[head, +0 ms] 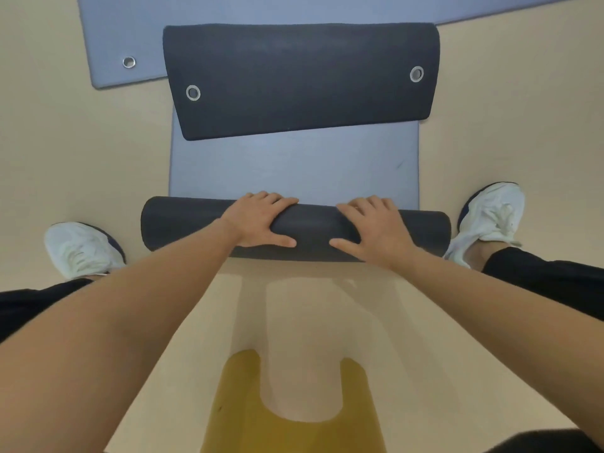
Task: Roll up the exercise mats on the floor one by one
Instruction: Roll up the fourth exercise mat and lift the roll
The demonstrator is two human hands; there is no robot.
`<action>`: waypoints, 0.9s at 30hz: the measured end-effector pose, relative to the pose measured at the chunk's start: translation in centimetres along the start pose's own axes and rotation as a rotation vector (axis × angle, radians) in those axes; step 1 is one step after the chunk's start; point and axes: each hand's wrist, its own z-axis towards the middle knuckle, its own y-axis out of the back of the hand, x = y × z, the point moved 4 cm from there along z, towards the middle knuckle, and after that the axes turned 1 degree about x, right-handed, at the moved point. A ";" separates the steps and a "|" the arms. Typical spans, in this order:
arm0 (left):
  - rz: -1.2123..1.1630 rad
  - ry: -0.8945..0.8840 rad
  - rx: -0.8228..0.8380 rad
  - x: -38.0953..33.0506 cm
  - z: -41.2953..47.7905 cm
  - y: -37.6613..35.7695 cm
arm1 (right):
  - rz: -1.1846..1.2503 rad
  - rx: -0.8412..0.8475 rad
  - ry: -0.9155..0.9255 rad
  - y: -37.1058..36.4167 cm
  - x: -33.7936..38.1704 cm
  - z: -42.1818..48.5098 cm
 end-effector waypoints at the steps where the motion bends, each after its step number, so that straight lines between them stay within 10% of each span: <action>1: -0.017 0.008 0.037 0.6 0.8 0.5 | -0.048 -0.025 0.055 -0.7 1.0 -0.5; 7: 0.053 0.073 -0.018 1.3 1.9 2.6 | -0.186 0.158 -0.024 -5.7 3.0 -1.6; 15: 0.011 0.077 -0.581 -0.9 -3.8 -0.7 | -0.157 0.214 -0.046 -5.9 0.0 1.8; 27: 0.129 0.134 -0.435 2.4 0.4 2.2 | 0.039 0.320 -0.007 -0.5 -4.7 10.1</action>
